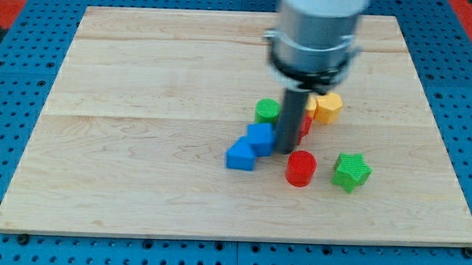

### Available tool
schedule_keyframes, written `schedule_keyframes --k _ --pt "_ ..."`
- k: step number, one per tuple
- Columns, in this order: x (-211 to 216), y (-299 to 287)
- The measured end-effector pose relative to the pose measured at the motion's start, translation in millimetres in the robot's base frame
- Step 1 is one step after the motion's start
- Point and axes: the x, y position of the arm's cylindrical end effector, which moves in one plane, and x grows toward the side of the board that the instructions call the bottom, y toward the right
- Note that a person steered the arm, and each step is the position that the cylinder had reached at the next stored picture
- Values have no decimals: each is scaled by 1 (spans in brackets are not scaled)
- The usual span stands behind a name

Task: Move the blue cube away from the blue triangle

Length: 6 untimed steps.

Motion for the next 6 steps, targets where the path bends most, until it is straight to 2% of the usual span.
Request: schedule_keyframes --k 1,2,3,4,5,6 --pt "3 0" --pt "1 -50" --pt "4 -125" --pt "-17 -70" --pt "-7 -60" --pt "-34 -84"
